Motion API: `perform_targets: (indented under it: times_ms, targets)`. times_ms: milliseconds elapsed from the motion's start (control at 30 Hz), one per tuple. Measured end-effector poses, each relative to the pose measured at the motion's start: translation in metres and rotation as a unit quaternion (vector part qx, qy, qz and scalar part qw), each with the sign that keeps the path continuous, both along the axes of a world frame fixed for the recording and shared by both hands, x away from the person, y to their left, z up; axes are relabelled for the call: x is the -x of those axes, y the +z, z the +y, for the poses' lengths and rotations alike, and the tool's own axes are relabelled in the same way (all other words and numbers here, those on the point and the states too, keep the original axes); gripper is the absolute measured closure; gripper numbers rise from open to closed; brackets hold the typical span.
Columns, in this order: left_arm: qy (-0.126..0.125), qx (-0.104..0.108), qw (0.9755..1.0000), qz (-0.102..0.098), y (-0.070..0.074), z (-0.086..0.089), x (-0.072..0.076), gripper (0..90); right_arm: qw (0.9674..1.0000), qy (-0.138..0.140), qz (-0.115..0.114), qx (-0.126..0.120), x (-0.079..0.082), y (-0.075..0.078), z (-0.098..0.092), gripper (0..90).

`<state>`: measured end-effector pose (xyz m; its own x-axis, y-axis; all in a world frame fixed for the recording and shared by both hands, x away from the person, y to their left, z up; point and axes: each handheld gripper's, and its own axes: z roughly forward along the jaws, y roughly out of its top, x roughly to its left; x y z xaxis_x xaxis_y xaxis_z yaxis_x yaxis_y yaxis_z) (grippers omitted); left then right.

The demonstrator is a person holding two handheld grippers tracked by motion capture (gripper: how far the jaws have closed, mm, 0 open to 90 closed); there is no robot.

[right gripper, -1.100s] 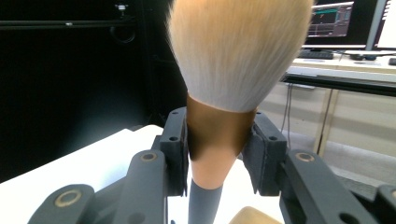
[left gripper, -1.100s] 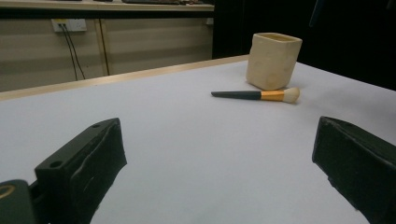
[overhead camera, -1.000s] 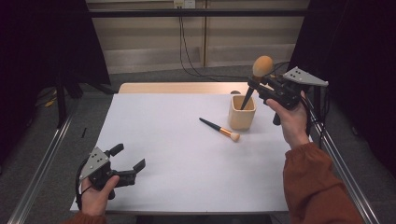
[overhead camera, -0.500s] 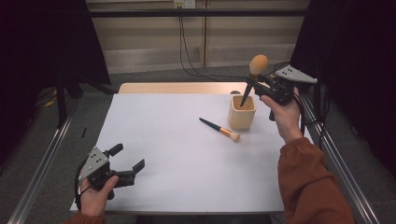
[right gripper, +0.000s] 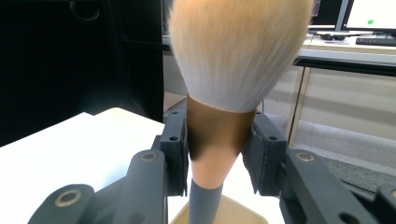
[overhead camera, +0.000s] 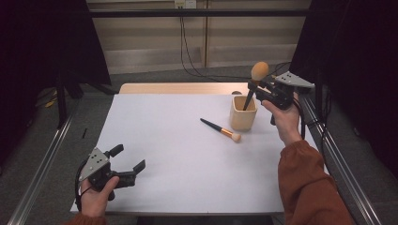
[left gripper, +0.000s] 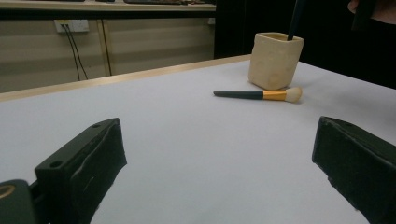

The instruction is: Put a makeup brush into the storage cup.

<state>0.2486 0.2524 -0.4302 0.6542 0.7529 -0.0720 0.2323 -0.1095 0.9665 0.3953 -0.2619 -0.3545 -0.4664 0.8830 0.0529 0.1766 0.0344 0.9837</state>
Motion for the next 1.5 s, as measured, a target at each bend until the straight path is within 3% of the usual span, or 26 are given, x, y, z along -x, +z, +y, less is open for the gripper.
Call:
perform_targets:
  times_ms: [1100,1500]
  targets:
    - [-0.001,-0.002,1.0000,-0.001,0.000,0.000,0.001,2.4,0.9993,-0.007,0.034,0.016,-0.003,-0.043,-0.008,63.9]
    - [-0.005,-0.001,1.0000,-0.001,0.000,0.001,0.001,3.4,0.9986,0.004,0.047,0.022,-0.004,-0.055,-0.007,63.8]
